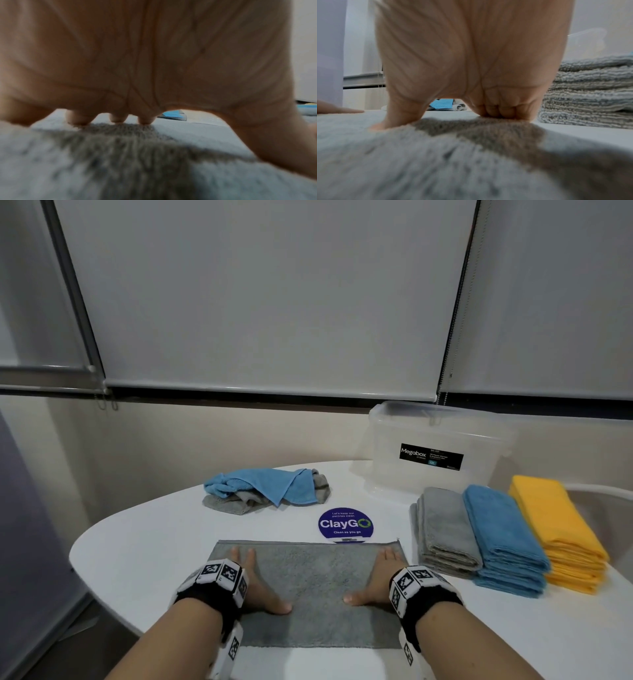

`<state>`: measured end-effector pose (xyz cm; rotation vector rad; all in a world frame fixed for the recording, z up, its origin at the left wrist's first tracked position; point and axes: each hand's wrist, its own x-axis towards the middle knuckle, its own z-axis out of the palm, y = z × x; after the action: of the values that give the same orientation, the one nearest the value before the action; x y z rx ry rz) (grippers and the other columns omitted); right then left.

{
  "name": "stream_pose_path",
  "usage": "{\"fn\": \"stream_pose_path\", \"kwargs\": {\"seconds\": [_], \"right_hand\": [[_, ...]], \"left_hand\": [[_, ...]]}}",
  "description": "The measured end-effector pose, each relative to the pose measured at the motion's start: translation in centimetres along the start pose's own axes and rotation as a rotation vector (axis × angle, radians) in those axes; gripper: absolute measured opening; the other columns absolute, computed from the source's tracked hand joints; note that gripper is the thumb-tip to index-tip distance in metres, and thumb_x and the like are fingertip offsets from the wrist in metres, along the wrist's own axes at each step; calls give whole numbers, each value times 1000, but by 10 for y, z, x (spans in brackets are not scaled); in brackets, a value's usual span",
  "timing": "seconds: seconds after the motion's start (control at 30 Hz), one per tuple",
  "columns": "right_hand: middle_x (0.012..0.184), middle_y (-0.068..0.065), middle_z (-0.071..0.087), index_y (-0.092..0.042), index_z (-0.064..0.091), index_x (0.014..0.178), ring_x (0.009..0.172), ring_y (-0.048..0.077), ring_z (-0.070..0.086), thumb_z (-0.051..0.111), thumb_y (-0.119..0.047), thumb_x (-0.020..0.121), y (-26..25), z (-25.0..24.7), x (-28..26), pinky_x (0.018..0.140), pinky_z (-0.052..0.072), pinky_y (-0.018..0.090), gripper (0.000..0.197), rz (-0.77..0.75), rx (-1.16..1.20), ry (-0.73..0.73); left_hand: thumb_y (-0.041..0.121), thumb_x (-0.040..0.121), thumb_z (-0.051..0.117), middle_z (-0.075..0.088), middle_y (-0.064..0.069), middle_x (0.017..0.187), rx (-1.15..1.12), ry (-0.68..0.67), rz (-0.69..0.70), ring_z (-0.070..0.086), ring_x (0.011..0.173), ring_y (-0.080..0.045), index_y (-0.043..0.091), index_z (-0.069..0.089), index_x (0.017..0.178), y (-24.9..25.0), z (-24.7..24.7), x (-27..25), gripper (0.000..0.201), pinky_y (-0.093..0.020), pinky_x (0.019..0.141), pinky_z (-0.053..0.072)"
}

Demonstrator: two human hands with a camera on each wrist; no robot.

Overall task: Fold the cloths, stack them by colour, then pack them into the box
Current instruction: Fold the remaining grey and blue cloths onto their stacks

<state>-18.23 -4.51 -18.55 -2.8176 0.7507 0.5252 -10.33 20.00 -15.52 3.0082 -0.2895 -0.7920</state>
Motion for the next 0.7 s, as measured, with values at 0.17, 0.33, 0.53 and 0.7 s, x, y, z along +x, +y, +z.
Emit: {"fn": "stream_pose_path", "kwargs": {"seconds": [0.17, 0.33, 0.53, 0.7], "right_hand": [[158, 17, -14, 2, -12, 148, 147, 30, -8, 62, -79, 63, 2, 5, -11, 121, 4, 37, 140, 14, 81, 31], [158, 16, -14, 0, -12, 149, 147, 31, -11, 60, -66, 77, -3, -2, -17, 121, 2, 40, 122, -64, -24, 120], [158, 18, -13, 2, -8, 150, 147, 31, -11, 44, -36, 96, -50, 18, -37, 120, 1, 44, 83, -268, -93, 52], [158, 19, -13, 3, -9, 149, 146, 30, -14, 39, -33, 99, -64, 51, -58, 119, -7, 39, 78, -330, -219, -92]], "left_hand": [[83, 45, 68, -24, -10, 157, 5, 3, -44, -3, 147, -34, 29, -13, 151, 2, 2, -14, 144, -46, 120, 9], [76, 47, 69, -7, -8, 160, -14, 112, -3, 1, 147, -35, 22, -1, 153, 9, 5, -23, 138, -48, 118, 16], [50, 93, 46, -16, -4, 159, 112, 109, 294, -11, 147, -30, 18, -9, 152, 41, 31, -42, 87, -52, 119, 6], [18, 97, 46, -12, -9, 160, 321, 7, 464, -10, 147, -32, 7, -10, 151, 49, 57, -47, 78, -44, 120, 0]]}}
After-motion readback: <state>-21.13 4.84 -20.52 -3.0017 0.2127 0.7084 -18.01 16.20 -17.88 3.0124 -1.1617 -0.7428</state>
